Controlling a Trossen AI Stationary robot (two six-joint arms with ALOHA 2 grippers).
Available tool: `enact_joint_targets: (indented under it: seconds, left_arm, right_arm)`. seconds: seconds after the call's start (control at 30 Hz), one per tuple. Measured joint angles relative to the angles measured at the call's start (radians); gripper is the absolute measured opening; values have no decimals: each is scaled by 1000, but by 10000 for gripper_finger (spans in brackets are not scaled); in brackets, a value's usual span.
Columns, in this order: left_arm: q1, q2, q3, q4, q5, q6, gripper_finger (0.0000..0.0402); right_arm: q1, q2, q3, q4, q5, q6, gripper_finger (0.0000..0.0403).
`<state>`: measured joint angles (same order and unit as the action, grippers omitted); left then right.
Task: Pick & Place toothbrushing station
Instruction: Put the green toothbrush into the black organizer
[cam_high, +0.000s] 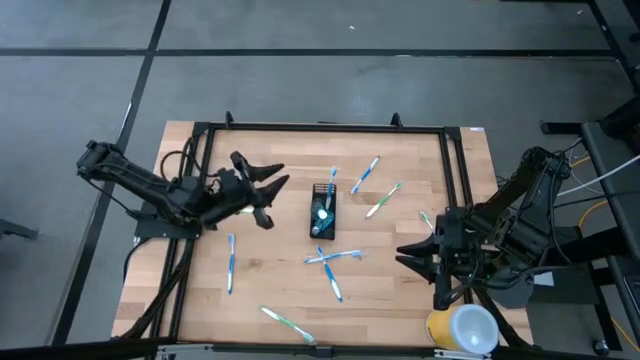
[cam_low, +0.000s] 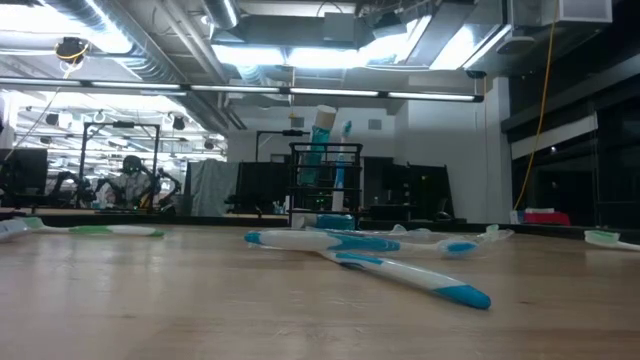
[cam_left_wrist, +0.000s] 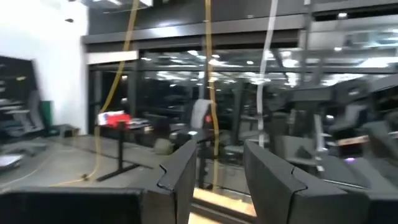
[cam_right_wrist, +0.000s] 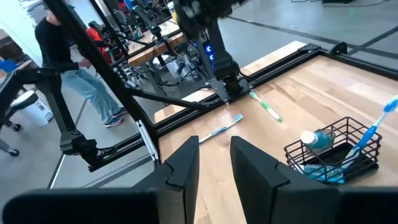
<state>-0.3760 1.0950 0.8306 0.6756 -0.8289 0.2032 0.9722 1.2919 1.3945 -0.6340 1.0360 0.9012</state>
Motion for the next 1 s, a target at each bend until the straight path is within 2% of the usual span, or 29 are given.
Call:
enact_joint_targets:
  seconds: [0.1, 0.23, 0.4, 0.47, 0.57, 0.63, 0.73, 0.9, 1.0]
  left_arm:
    - [-1, 0, 124, -247, -27, -36, 126]
    - [13, 6, 335, -734, -11, -168, 126]
    - [64, 39, 515, -1358, 141, -481, 126]
    - [86, 46, 528, -1584, 214, -602, 126]
    - [108, 74, 506, -1793, 333, -709, 126]
    - [112, 99, 471, -1892, 376, -729, 126]
    - [112, 125, 389, -1936, 399, -716, 123]
    - [166, 130, 190, -1848, 589, -648, 105]
    - [182, 130, 81, -1797, 632, -609, 91]
  right_arm:
    - [0, 0, 0, 11, -5, -1, 96]
    - [0, 0, 0, 14, -8, -14, 96]
    - [0, 0, 0, 14, -7, -48, 96]
    - [0, 0, 0, 14, -5, -54, 96]
    - [0, 0, 0, 14, -3, -65, 96]
    - [0, 0, 0, 18, -1, -71, 96]
    - [0, 0, 0, 22, 3, -76, 96]
    - [0, 0, 0, 21, 4, -78, 96]
    - [0, 0, 0, 21, 4, -80, 96]
